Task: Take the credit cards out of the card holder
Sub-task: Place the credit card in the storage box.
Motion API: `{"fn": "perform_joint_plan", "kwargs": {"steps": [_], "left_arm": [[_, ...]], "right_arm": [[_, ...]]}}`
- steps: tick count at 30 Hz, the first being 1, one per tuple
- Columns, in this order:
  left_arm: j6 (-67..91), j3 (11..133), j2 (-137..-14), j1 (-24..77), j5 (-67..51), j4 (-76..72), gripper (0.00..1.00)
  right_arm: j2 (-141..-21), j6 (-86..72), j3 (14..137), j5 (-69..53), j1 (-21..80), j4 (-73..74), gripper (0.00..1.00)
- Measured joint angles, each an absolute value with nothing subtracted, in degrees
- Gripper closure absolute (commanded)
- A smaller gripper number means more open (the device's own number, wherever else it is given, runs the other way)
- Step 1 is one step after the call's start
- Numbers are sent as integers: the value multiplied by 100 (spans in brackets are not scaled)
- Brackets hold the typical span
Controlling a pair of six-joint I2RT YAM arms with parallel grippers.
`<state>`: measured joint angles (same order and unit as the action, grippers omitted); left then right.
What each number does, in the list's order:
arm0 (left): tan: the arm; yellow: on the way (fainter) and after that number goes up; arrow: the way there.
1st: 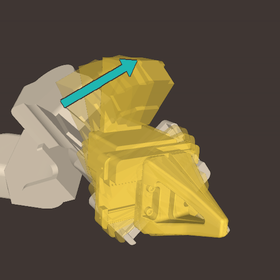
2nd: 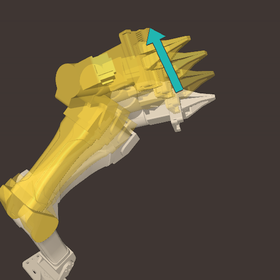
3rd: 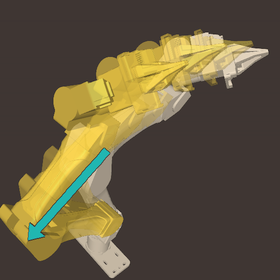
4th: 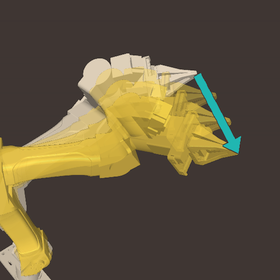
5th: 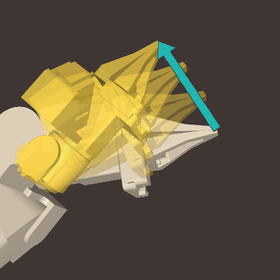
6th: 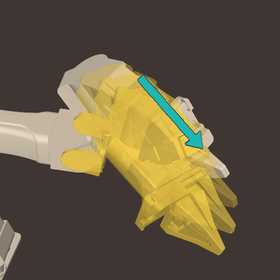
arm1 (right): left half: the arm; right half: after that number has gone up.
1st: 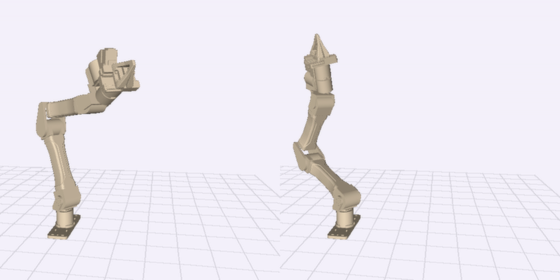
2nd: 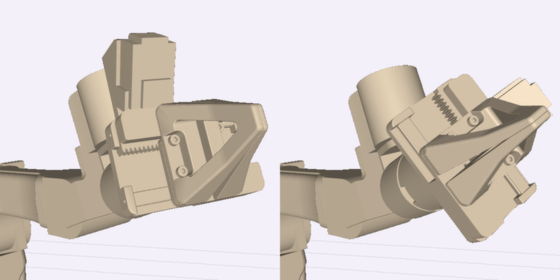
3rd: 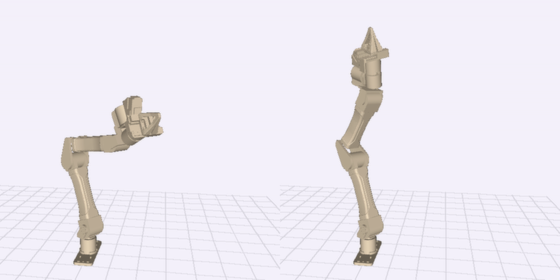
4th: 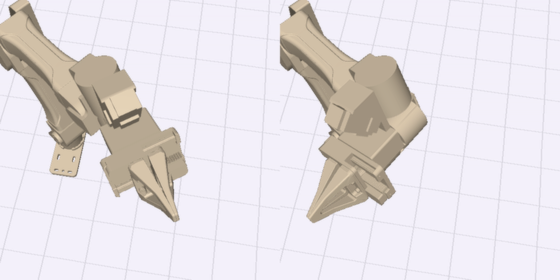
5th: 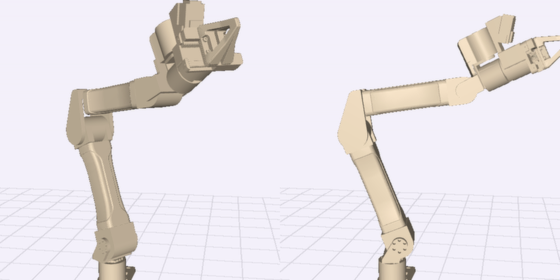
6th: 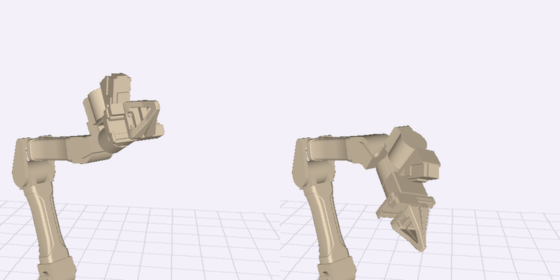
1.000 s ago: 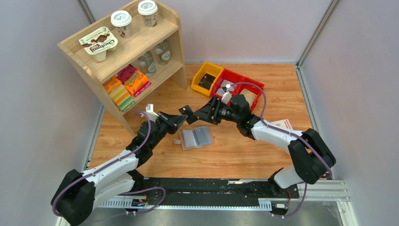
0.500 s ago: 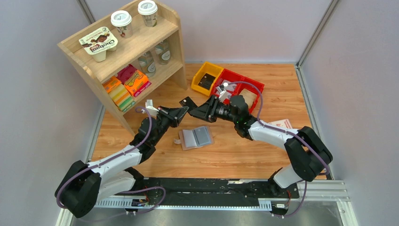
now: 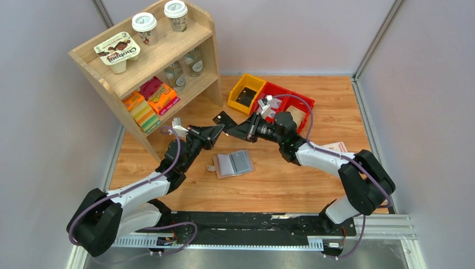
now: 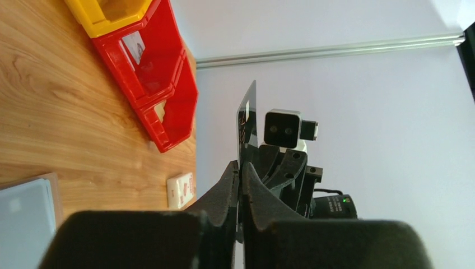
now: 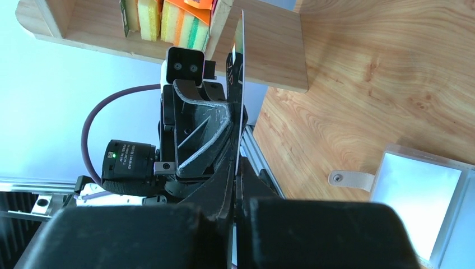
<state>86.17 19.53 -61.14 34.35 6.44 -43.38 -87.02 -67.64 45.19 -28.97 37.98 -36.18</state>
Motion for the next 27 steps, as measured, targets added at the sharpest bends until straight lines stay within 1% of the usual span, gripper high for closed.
{"fn": "perform_joint_plan", "kwargs": {"steps": [1,2,3,4,5,6,7,8,11,13,18,21,25,27], "left_arm": [[8613,1953,-6112,3435,644,-4353,82],[8606,1953,-6112,3435,639,-4362,72],[8597,1946,-6110,3435,631,-4362,65],[8571,1938,-6101,3435,613,-4348,62],[8525,1918,-6084,3430,589,-4338,54],[8484,1887,-6027,3424,548,-4281,53],[8418,1852,-5942,3404,495,-4189,50],[8346,1826,-5824,3378,445,-4045,50],[7970,1809,-5363,3236,252,-3413,43],[7581,1931,-5074,3159,121,-2731,41],[6211,2906,-4851,3114,-242,-768,38],[5360,3380,-4853,3114,-456,91,36],[4464,3614,-4853,3114,-600,1024,36],[4178,3618,-4853,3114,-617,1363,35]], "right_arm": [[-8702,-6742,4539,-2912,3769,-3601,100],[-8702,-6692,4565,-2952,3739,-3573,100],[-8702,-6608,4622,-3013,3697,-3461,100],[-8702,-6530,4678,-3059,3669,-3356,100],[-8702,-6434,4757,-3098,3629,-3221,100],[-8702,-6311,4873,-3164,3557,-3028,100],[-8702,-6204,4978,-3210,3483,-2869,100],[-8702,-6045,5151,-3282,3376,-2580,100],[-8737,-5435,5745,-3385,3020,-1656,100],[-8903,-4967,6283,-3422,2805,-921,100],[-9970,-3844,8224,-3347,2296,1072,100],[-10735,-3332,9312,-3155,2099,2123,100],[-11832,-2842,10661,-2818,1979,3181,100],[-12197,-2731,11028,-2731,1977,3435,100]]}}
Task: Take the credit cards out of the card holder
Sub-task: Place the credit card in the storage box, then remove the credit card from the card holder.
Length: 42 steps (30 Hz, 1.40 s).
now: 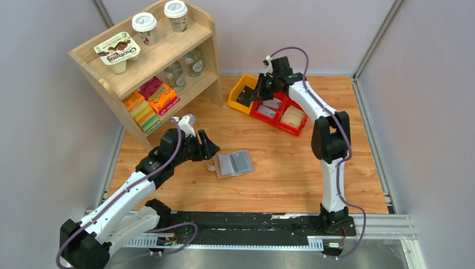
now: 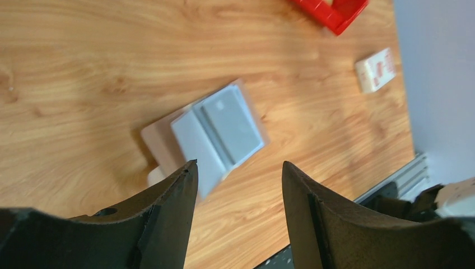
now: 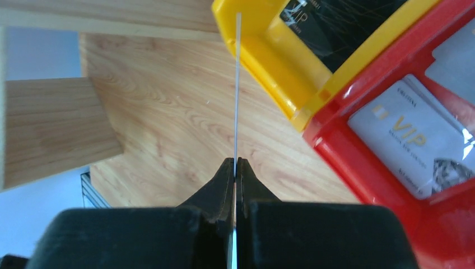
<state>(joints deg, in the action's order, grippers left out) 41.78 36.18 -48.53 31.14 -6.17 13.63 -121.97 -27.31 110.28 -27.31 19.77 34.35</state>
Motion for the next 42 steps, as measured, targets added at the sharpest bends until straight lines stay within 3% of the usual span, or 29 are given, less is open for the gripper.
{"fn": "perform_joint_plan", "kwargs": {"steps": [6,12,18,24,31,42], "left_arm": [[3767,3618,-4853,3114,-705,1949,35],[3736,3616,-4853,3114,-757,2099,36],[3769,3579,-4853,3114,-810,2123,35],[3846,3540,-4908,3114,-864,2137,36],[3988,3540,-5078,3114,-921,2134,36],[4320,3562,-5520,3114,-1098,2012,37]], "right_arm": [[-13402,-2655,12151,-2672,1986,3793,99],[-13915,-2875,12313,-2711,2008,3428,95],[-14285,-3039,12722,-2766,2008,3087,75],[-14293,-3046,12755,-2692,2021,2893,65],[-13710,-2897,12112,-2222,2010,2950,49],[-11426,-2338,10274,-1380,2121,3107,46]]}}
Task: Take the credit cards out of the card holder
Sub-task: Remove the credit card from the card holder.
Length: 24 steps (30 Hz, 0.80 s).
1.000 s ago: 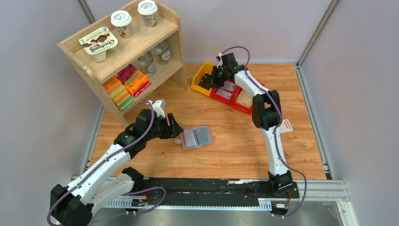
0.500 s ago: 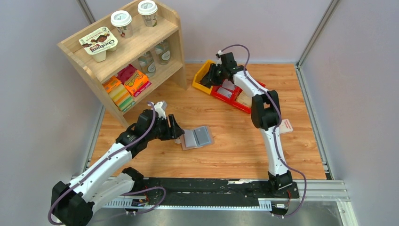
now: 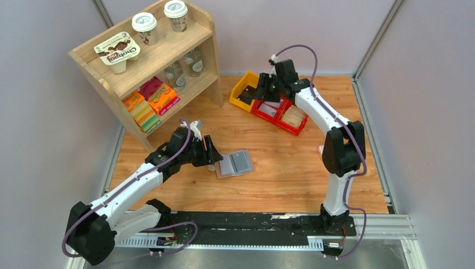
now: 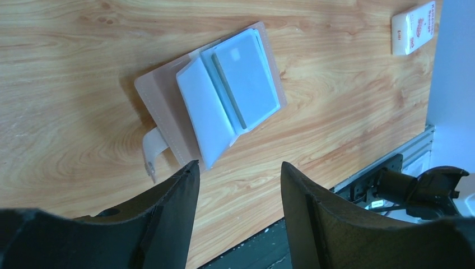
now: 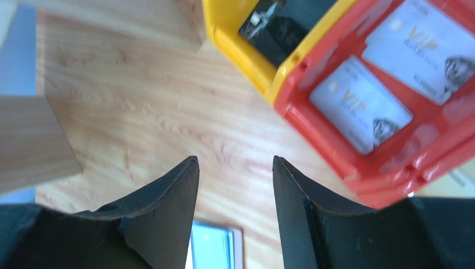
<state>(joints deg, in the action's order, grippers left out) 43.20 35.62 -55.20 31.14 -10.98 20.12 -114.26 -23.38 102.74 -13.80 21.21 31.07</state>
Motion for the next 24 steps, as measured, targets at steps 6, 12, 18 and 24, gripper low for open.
{"fn": "perform_joint_plan", "kwargs": {"steps": [6,12,18,24], "left_arm": [[4515,3999,-6331,3114,-1404,1747,44],[4681,4340,-7118,3144,-1603,1400,58],[4777,4366,-7765,3356,-1619,1240,76],[4925,4145,-8145,3437,-1428,1076,84]], "right_arm": [[-10276,-2283,8611,-1319,2606,3030,53],[-9640,-2462,7022,-1507,3234,2797,57],[-9566,-2812,6215,-1653,3811,2318,57],[-9592,-2989,6165,-1647,4104,1979,53]]}}
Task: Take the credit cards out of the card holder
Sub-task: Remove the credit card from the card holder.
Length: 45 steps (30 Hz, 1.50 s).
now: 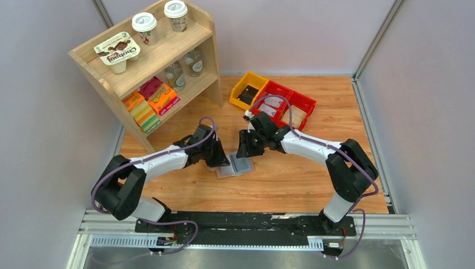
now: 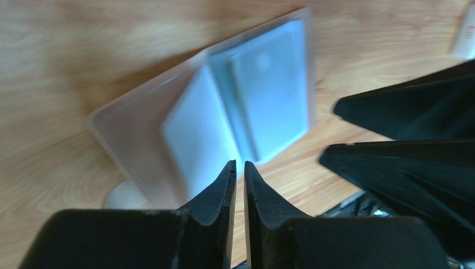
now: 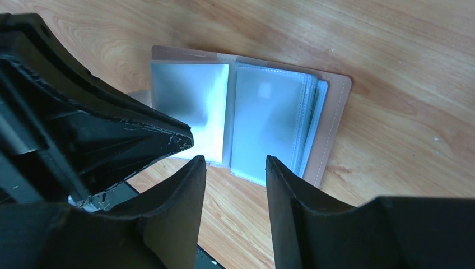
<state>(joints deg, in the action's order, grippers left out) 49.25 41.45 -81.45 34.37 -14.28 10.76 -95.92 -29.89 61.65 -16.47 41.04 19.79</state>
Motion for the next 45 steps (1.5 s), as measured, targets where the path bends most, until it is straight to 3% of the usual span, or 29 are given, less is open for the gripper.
{"fn": "perform_joint_plan", "kwargs": {"steps": [9,29,45], "left_arm": [[5330,3548,-8256,3435,-1002,1081,89],[5500,3529,-8300,3437,-1002,947,90],[5516,3485,-8331,3437,-1048,770,91]], "right_arm": [[-9937,-3015,6167,-1479,4209,1903,45],[-10204,-3004,6372,-1133,4372,2053,45],[-10320,-3017,6425,-1780,4488,1789,54]]}}
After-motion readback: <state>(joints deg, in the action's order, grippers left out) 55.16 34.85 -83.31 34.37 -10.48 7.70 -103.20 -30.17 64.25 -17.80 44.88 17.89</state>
